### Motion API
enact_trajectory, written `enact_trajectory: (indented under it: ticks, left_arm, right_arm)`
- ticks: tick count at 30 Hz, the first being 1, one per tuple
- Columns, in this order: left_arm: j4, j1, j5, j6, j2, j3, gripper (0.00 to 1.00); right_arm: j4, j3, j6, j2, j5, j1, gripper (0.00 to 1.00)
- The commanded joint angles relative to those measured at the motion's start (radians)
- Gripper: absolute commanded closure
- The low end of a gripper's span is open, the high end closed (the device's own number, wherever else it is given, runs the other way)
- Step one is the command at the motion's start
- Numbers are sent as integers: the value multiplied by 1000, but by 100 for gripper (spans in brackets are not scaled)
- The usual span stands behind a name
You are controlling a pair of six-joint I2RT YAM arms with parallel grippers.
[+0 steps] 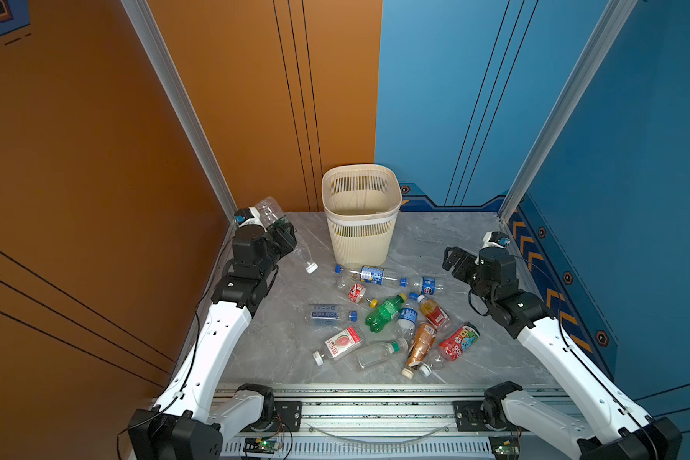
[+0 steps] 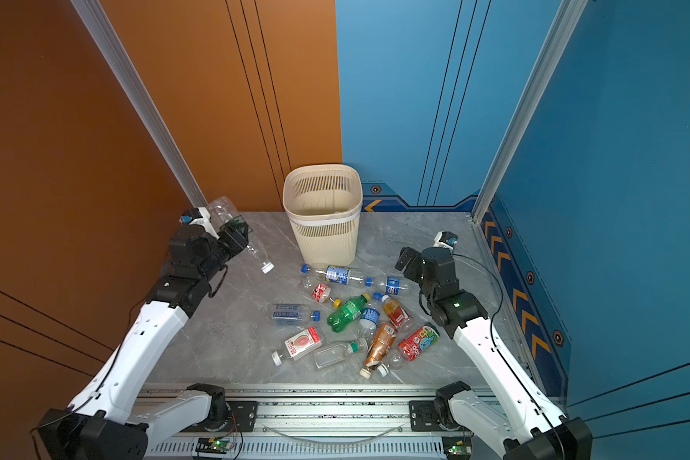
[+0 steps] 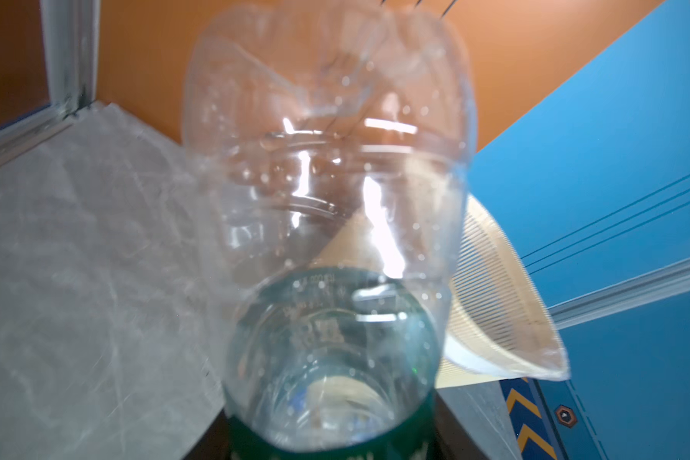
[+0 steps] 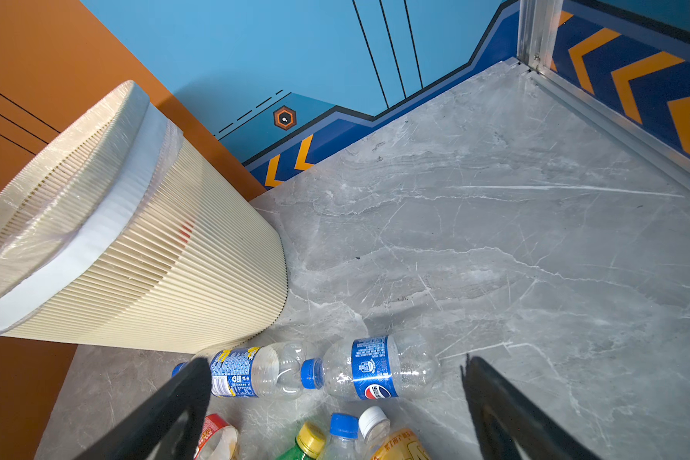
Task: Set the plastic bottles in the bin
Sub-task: 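Carry the Cestbon bottle over the wastebasket and open the left gripper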
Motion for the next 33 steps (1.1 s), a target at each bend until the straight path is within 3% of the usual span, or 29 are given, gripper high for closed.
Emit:
enact_trajectory:
  ticks: [1,17,24,33]
  left_arm:
    - [44,-32,1,117,57,126,51]
    - [102,-208,-10,352,560,737,50]
    - [65,-211,-42,390,693,839,50]
    - [50,-212,-49,411,716,802,48]
  right_arm:
    - [-6,-24,19,-38,1,-8,1]
    - [-48,-33,24,-97,20,-13,0]
    - [-61,-33,18,-107,22,-22,0]
    - [-51,-39,19,-97,4,-44,0]
